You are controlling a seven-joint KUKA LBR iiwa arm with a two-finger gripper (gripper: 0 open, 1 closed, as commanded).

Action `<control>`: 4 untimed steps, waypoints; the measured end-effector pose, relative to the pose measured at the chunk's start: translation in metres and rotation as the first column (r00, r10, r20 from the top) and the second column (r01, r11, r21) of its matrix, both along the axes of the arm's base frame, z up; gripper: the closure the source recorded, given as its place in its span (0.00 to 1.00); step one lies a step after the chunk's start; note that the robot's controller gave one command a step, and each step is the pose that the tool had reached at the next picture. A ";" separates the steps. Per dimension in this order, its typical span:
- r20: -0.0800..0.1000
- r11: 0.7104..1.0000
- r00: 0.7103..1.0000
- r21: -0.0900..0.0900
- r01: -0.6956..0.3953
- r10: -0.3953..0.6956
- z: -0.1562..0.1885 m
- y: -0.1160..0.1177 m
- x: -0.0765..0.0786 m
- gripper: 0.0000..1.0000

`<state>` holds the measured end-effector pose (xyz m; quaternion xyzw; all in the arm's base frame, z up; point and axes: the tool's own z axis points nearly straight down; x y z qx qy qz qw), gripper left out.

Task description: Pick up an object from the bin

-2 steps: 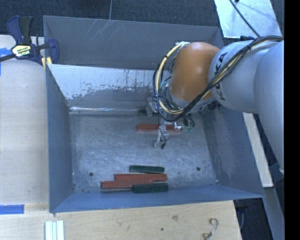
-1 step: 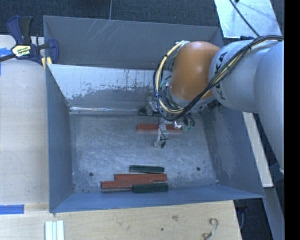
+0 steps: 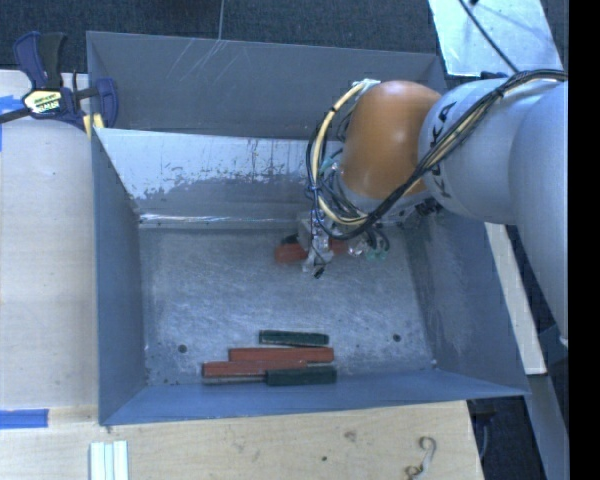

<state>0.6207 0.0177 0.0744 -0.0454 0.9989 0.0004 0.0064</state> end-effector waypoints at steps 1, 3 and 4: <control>-0.005 1.000 1.000 -0.001 0.000 0.000 0.039 0.000 0.002 1.00; -0.006 1.000 1.000 -0.001 0.000 0.000 0.067 0.000 0.004 1.00; -0.003 1.000 1.000 -0.001 0.000 0.000 0.119 0.000 0.007 1.00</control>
Offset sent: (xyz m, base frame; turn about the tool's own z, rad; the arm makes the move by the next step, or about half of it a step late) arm -0.0001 0.0001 0.0362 0.0000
